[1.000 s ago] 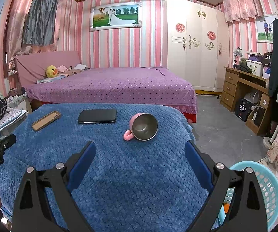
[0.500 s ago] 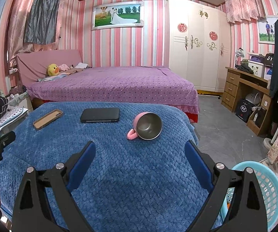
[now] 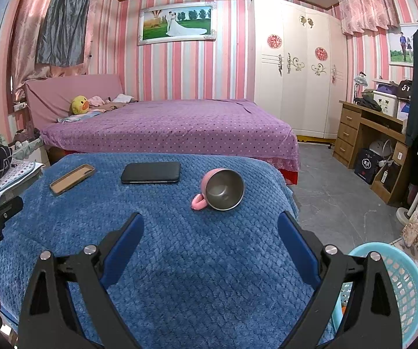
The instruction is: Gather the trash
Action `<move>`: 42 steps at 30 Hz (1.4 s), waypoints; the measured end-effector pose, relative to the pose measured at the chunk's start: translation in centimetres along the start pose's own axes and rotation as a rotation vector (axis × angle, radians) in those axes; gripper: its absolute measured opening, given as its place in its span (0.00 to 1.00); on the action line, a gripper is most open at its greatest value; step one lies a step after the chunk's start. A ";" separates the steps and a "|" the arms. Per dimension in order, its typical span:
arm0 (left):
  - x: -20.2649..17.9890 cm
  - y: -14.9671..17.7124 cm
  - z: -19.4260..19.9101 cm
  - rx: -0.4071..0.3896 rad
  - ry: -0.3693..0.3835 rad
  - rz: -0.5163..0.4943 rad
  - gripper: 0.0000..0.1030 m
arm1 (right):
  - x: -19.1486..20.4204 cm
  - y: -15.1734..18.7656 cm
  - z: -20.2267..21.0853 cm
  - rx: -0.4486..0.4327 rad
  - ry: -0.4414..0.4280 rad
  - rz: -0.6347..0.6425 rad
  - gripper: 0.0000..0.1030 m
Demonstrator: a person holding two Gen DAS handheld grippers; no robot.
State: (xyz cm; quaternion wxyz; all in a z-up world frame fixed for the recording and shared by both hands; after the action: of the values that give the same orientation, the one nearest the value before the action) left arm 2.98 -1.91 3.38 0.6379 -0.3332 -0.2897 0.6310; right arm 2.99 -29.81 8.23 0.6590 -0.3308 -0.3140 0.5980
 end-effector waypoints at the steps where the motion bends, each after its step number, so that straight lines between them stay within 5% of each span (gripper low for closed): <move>1: -0.1 0.0 0.0 -0.001 0.001 -0.001 0.95 | 0.0 0.0 0.0 0.002 -0.002 0.000 0.89; 42: -0.2 0.0 0.3 -0.005 0.003 0.001 0.95 | 0.0 0.0 -0.2 -0.002 -0.003 0.003 0.89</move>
State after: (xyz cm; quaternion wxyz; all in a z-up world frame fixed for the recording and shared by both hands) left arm 2.75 -2.08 3.50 0.6371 -0.3356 -0.2901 0.6303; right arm 3.16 -29.79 8.06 0.6573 -0.3312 -0.3149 0.5993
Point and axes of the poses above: each gripper's, at about its wrist camera, not at the fingertips, and z roughly against the way its jaws point, x to its left, y to its underside, the point moved 2 cm from there along -z, roughly the way its jaws point, and after that the axes turned 11 degrees about x, right-handed, at the moved point
